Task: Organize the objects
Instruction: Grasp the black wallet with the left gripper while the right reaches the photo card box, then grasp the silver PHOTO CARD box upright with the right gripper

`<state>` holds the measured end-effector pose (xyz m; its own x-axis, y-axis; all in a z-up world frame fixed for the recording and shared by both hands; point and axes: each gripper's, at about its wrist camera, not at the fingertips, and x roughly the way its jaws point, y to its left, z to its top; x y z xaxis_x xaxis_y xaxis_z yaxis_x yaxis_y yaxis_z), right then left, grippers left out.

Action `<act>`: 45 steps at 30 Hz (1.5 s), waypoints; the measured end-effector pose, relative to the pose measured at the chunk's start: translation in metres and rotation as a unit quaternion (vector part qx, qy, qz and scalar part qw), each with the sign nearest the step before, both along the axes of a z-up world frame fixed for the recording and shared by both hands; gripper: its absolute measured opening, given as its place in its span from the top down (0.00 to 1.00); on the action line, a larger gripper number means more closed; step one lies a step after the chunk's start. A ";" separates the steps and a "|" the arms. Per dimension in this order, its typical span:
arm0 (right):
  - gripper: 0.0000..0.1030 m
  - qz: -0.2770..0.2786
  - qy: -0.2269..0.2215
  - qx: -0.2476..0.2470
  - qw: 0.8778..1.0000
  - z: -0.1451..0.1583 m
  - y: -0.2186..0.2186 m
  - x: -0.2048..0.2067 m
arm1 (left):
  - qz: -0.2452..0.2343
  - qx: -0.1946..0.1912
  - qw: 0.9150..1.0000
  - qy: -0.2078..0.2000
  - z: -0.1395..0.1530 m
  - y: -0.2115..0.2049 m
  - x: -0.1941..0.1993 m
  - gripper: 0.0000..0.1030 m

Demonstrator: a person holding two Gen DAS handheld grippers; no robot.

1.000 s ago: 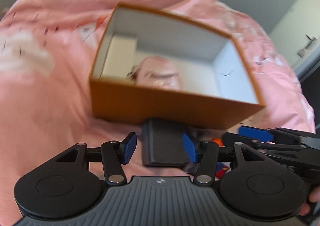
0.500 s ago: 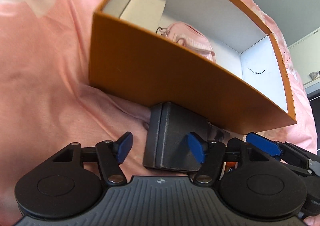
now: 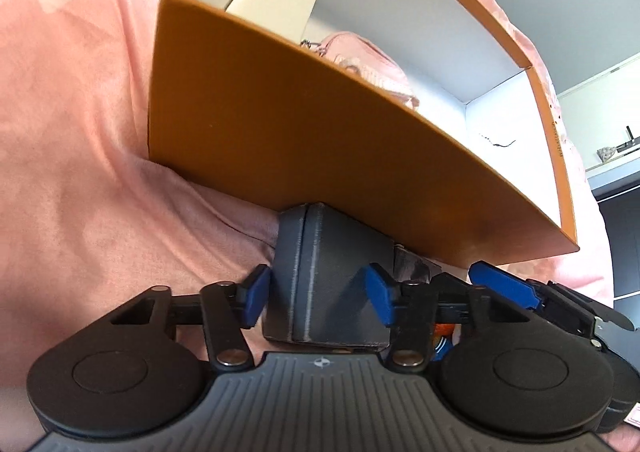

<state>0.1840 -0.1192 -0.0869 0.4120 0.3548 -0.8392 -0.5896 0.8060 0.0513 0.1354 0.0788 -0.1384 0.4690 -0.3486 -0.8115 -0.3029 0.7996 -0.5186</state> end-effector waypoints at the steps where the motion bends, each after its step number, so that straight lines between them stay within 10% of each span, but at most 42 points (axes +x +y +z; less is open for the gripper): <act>1: 0.50 -0.001 0.000 0.000 1.000 0.000 0.000 0.000 | 0.001 0.002 1.000 -0.003 0.003 0.000 -0.002 0.51; 16: 0.50 0.047 0.015 -0.023 0.998 0.002 0.030 -0.019 | -0.011 0.160 0.985 -0.057 0.070 -0.006 -0.040 0.59; 34: 0.27 0.007 0.012 -0.162 0.987 -0.044 0.068 -0.011 | 0.004 0.115 0.992 -0.044 0.050 0.017 -0.036 0.59; 45: 0.44 0.009 0.007 -0.177 0.984 -0.044 0.068 -0.012 | 0.004 0.110 0.993 -0.044 0.051 0.018 -0.038 0.59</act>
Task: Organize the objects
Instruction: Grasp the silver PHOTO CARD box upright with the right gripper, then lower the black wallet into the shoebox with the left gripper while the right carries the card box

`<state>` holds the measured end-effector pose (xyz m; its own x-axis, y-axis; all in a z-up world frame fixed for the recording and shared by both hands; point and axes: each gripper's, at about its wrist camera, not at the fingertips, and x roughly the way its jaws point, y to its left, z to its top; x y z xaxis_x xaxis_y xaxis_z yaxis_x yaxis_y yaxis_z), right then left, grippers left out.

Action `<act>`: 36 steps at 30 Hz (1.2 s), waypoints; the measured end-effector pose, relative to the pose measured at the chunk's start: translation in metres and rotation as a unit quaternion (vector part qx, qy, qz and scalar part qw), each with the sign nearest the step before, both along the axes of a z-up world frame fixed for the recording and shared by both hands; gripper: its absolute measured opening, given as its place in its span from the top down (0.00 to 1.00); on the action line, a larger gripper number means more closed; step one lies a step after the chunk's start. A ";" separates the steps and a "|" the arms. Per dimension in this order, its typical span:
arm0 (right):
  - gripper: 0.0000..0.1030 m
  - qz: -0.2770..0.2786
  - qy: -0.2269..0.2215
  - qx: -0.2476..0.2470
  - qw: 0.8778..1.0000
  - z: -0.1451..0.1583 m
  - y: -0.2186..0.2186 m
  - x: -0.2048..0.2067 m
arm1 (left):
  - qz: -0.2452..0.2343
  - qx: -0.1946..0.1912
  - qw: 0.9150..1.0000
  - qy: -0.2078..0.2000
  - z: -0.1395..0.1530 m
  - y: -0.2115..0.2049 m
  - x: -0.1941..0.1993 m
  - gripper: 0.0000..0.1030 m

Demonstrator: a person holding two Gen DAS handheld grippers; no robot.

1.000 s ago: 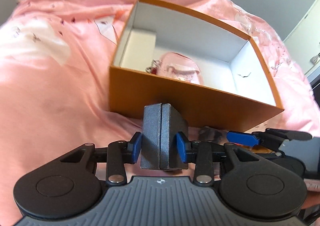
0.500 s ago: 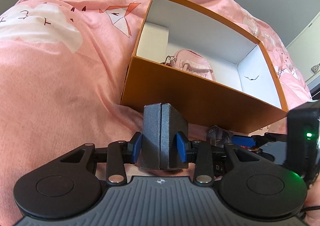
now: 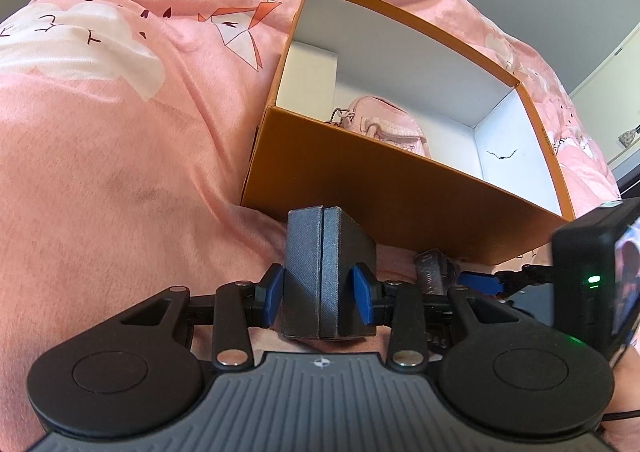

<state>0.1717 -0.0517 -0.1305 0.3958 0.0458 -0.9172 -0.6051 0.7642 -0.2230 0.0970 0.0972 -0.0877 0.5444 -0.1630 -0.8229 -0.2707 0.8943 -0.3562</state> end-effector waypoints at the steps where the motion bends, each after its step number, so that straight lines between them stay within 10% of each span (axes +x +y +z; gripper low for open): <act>1: 0.49 -0.001 0.001 0.007 1.000 0.004 -0.002 0.000 | 0.000 0.000 1.000 0.000 0.000 0.000 0.000 0.59; 10: 0.69 -0.031 0.006 0.056 0.998 0.034 -0.030 0.001 | 0.000 -0.002 1.000 0.000 0.002 -0.001 -0.002 0.59; 24: 0.72 -0.055 0.010 0.044 0.998 0.031 -0.040 0.017 | -0.002 -0.003 1.000 0.001 0.001 0.001 -0.003 0.59; 36: 0.76 0.040 0.003 0.159 0.986 0.102 -0.053 -0.009 | -0.026 -0.004 0.999 -0.023 0.033 -0.001 -0.016 0.59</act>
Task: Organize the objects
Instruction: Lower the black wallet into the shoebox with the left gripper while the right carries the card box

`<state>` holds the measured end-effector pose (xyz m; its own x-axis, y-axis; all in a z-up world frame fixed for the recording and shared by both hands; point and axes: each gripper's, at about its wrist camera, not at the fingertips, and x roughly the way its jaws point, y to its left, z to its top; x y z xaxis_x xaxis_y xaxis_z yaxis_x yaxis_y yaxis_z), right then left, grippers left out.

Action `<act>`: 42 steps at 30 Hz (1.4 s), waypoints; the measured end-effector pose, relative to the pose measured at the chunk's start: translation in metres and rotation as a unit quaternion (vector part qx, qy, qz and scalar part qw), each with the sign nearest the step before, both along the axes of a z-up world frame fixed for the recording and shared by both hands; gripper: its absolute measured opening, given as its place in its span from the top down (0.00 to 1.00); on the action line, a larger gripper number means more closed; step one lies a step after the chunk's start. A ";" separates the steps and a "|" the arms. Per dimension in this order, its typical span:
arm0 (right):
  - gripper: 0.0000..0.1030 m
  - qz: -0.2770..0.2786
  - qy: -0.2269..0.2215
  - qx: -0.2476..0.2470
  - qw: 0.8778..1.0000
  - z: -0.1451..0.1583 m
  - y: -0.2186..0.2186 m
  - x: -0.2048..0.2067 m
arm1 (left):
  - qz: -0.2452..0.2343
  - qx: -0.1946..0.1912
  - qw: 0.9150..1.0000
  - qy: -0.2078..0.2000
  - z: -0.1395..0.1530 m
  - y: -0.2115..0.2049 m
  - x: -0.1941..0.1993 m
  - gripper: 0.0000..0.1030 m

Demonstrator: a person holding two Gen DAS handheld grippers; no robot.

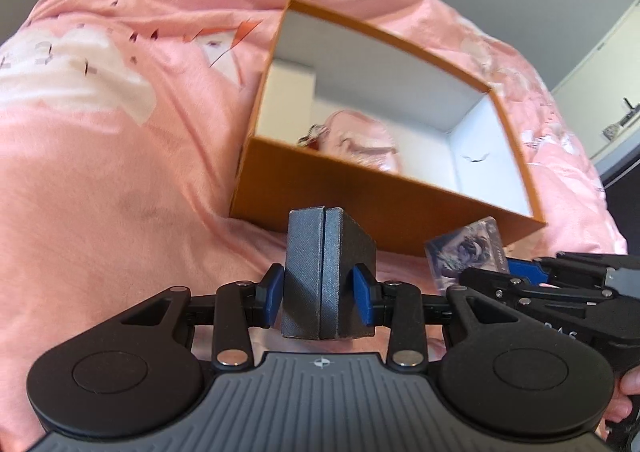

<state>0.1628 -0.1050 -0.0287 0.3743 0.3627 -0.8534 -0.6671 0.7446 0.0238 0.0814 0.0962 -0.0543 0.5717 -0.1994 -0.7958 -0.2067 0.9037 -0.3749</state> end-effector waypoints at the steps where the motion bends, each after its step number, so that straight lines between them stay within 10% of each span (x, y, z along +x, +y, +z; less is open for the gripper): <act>1: 0.76 0.006 0.004 0.015 1.000 0.005 -0.002 -0.001 | -0.004 -0.002 1.000 -0.007 0.006 0.000 -0.003 0.59; 17: 0.77 -0.019 -0.029 0.174 0.984 0.085 -0.028 0.030 | -0.027 -0.015 0.991 -0.130 0.098 0.008 0.068 0.59; 30: 0.77 -0.118 0.009 0.157 0.981 0.016 -0.009 0.138 | -0.042 -0.018 0.997 -0.055 0.014 -0.003 0.196 0.59; 42: 0.77 -0.147 0.057 0.147 0.977 -0.030 0.006 0.188 | -0.022 -0.035 0.999 0.010 -0.043 0.013 0.230 0.59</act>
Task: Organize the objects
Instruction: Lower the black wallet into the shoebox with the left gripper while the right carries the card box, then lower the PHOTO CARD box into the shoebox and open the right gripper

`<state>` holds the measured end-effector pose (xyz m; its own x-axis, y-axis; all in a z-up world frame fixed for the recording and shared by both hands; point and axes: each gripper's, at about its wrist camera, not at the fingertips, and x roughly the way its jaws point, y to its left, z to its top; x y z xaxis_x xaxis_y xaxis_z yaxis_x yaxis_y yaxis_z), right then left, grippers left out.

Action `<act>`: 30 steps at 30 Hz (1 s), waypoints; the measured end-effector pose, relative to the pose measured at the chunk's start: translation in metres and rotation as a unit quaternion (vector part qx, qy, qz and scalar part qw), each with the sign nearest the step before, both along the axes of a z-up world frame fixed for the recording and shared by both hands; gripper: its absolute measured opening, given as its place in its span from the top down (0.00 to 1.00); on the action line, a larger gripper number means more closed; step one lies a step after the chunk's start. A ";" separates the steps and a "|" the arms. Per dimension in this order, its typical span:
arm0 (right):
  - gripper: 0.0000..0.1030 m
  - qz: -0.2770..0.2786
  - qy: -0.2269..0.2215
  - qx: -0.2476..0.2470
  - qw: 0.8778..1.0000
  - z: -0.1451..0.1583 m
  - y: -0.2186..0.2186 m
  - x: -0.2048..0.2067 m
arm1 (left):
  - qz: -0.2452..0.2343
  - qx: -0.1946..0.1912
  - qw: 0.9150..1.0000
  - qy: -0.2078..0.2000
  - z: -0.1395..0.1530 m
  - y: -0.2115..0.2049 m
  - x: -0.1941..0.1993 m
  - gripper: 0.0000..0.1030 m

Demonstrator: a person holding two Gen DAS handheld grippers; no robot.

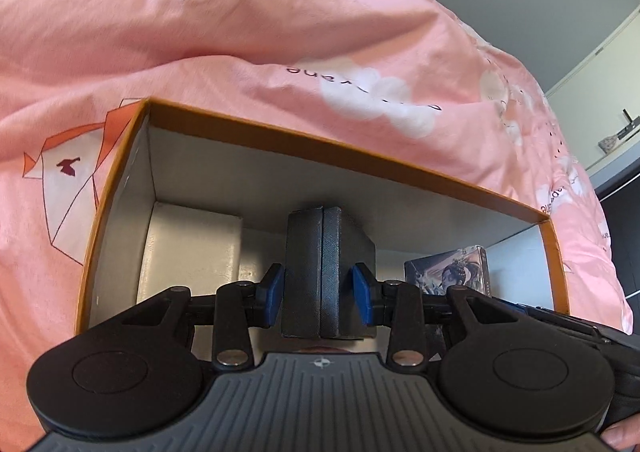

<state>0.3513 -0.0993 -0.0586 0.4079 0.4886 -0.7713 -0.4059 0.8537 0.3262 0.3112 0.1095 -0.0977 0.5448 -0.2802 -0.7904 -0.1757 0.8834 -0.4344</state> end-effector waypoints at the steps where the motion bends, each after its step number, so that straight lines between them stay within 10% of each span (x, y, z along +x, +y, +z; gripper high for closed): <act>1: 0.77 -0.001 0.002 0.000 1.000 -0.002 0.001 0.002 | 0.000 -0.003 1.000 0.001 0.000 0.001 0.000 0.59; 11: 0.77 -0.004 0.022 0.005 1.000 -0.014 0.014 0.010 | -0.021 0.101 0.995 0.005 0.007 -0.011 0.001 0.58; 30: 0.77 -0.011 0.051 0.033 0.998 -0.022 0.031 0.021 | -0.037 0.094 0.995 0.013 0.013 -0.009 -0.006 0.62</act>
<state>0.3727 -0.0685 -0.0801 0.3395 0.5320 -0.7757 -0.3487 0.8371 0.4216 0.3054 0.1003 -0.0847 0.5070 -0.1635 -0.8463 -0.1171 0.9597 -0.2555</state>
